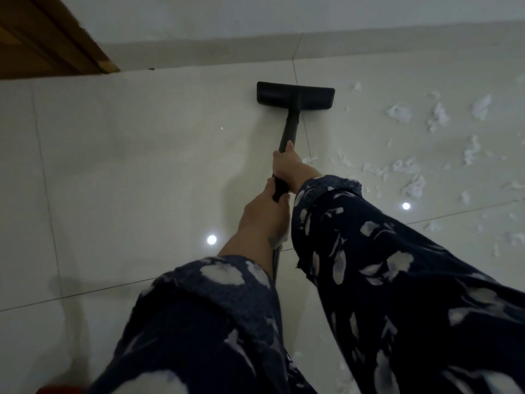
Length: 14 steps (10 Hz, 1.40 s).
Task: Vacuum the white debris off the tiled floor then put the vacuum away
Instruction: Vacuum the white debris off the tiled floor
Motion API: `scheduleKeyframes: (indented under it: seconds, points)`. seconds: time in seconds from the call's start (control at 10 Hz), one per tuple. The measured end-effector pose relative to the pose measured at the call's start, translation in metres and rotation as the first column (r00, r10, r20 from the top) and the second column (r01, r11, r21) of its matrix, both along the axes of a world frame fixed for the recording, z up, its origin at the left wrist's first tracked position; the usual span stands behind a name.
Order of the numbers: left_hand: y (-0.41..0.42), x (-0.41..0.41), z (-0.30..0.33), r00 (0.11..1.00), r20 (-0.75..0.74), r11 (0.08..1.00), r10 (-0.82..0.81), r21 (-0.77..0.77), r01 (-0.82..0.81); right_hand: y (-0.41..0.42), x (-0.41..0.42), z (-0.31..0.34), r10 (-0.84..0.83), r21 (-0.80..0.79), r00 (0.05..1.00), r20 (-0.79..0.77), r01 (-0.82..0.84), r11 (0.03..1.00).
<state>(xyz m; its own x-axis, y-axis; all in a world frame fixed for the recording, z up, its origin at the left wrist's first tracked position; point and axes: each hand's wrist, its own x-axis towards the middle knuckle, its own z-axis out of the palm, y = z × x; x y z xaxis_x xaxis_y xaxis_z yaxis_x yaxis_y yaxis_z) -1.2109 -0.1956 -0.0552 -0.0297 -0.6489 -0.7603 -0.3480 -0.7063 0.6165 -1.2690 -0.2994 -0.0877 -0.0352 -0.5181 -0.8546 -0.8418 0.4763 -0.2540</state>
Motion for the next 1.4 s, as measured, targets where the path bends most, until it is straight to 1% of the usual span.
scheduleKeyframes:
  seconds: [0.1,0.2,0.3,0.4,0.5,0.6,0.7,0.9,1.1,1.2,1.4]
  points:
    - [-0.003,-0.012,0.0,0.999,0.012,0.999,-0.052,0.004,0.052,0.002,-0.012,0.008,-0.102,0.026,0.995,-0.002,0.102,0.994]
    - [0.005,-0.024,0.002,0.997,0.006,0.997,-0.072,-0.006,0.072,0.018,-0.035,-0.021,-0.394,-0.095,0.908,0.145,0.409,0.908]
    - [0.024,-0.034,0.0,0.997,-0.02,0.997,-0.074,0.012,0.074,0.035,-0.044,-0.018,-0.373,-0.033,0.913,0.167,0.383,0.923]
    - [0.047,-0.038,0.002,0.997,-0.046,0.998,-0.056,0.04,0.058,0.059,-0.054,-0.026,-0.397,-0.026,0.898,0.192,0.409,0.912]
    - [0.07,-0.038,0.005,0.993,-0.03,0.993,-0.112,0.04,0.113,0.085,-0.056,-0.021,-0.417,-0.017,0.889,0.188,0.428,0.904]
    - [0.096,-0.035,0.009,0.991,-0.057,0.991,-0.118,0.057,0.121,0.114,-0.057,-0.021,-0.462,-0.023,0.86,0.216,0.478,0.878]
    - [0.121,-0.033,0.014,0.988,-0.042,0.986,-0.147,0.07,0.149,0.144,-0.057,-0.014,-0.491,-0.016,0.84,0.23,0.508,0.861]
    - [0.173,-0.028,0.022,0.974,-0.05,0.971,-0.22,0.083,0.224,0.202,-0.06,-0.016,-0.536,-0.033,0.823,0.186,0.551,0.834]
    - [0.218,-0.029,0.03,0.958,-0.043,0.955,-0.282,0.088,0.285,0.253,-0.065,-0.011,-0.596,0.014,0.775,0.21,0.608,0.794]
    - [0.236,-0.032,0.029,0.96,-0.046,0.956,-0.278,0.086,0.281,0.272,-0.069,-0.015,-0.61,0.005,0.759,0.228,0.626,0.78]
    - [0.276,-0.044,0.024,0.945,-0.03,0.939,-0.325,0.111,0.327,0.314,-0.082,-0.02,-0.596,0.019,0.779,0.196,0.605,0.796]
